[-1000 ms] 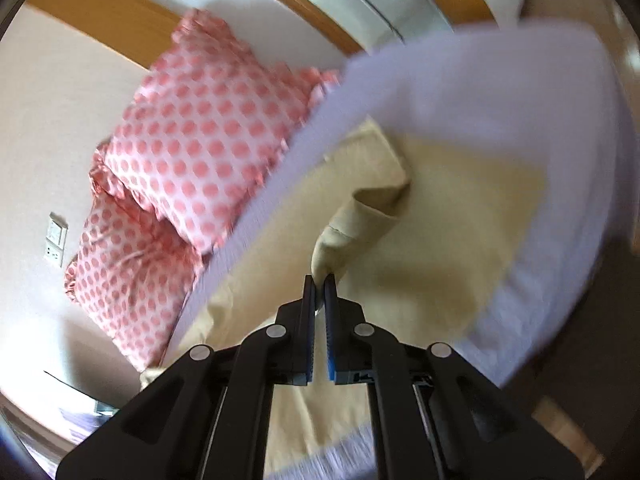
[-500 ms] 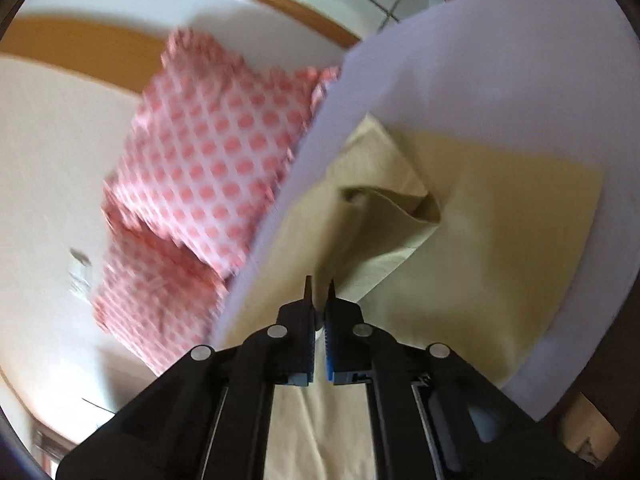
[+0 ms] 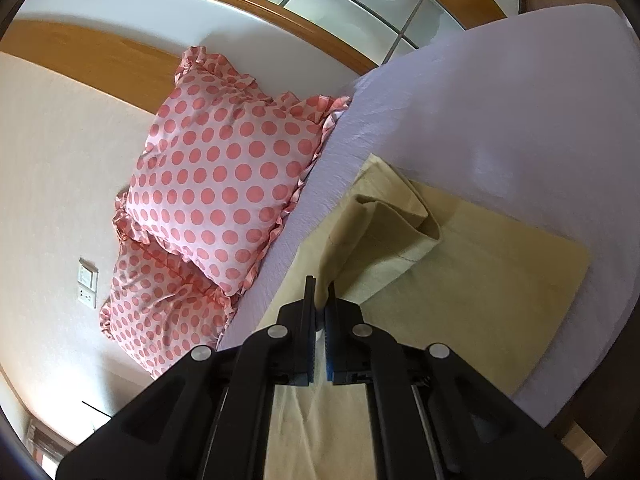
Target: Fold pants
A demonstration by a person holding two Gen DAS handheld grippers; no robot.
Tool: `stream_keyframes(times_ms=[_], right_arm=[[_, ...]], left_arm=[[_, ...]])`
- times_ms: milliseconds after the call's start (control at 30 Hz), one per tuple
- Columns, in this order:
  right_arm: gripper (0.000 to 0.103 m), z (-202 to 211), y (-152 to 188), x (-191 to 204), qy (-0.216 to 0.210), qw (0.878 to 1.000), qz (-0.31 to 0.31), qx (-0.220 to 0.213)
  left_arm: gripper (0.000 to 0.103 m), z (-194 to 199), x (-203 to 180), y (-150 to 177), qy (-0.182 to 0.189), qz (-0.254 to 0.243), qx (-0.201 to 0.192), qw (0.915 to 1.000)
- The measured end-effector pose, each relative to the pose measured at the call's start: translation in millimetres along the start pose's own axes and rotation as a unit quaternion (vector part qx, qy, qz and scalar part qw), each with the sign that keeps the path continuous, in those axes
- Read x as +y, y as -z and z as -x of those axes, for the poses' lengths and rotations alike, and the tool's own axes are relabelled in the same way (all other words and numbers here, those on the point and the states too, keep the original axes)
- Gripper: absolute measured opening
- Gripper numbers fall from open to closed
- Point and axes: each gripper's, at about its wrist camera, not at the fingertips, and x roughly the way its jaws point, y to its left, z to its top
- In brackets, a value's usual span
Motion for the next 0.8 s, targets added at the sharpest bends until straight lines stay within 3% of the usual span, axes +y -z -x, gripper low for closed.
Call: stream_keyframes(times_ms=[100, 167, 267, 400, 533, 600, 667, 700, 733, 800], right_arm=[[0.003, 10, -3, 4, -0.005, 1.0, 0.004, -0.014], [0.003, 22, -4, 7, -0.004, 0.999, 0.017, -0.028], [0.003, 33, -3, 4, 0.005, 0.999, 0.022, -0.037], [0.003, 38, 2, -9, 0.025, 0.999, 0.013, -0.034], [0.004, 40, 8, -20, 0.053, 0.998, 0.006, -0.032], [0.005, 39, 9, -22, 0.069, 0.997, 0.007, -0.025], [0.021, 41, 10, -23, 0.095, 0.995, 0.009, -0.019], [0.048, 45, 11, -24, 0.106, 0.994, 0.011, -0.022], [0.066, 50, 11, -24, 0.111, 0.993, 0.014, -0.031], [0.072, 65, 13, -21, 0.112, 0.991, 0.031, -0.065]], left_arm=[[0.005, 47, 10, 34, 0.011, -0.038, -0.049, 0.998], [0.006, 94, 26, 73, 0.025, -0.052, -0.084, 0.9948], [0.006, 143, 57, 137, 0.031, -0.053, -0.105, 0.9925], [0.006, 159, 95, 204, 0.025, -0.029, -0.091, 0.9951], [0.007, 150, 116, 234, 0.035, 0.004, -0.075, 0.9965], [0.01, 151, 119, 240, 0.043, 0.004, -0.089, 0.9952], [0.012, 155, 121, 244, 0.041, -0.003, -0.094, 0.9947], [0.012, 157, 121, 245, 0.044, -0.005, -0.099, 0.9941], [0.016, 158, 121, 247, 0.048, -0.007, -0.101, 0.9937], [0.022, 162, 122, 252, 0.054, -0.012, -0.108, 0.9926]])
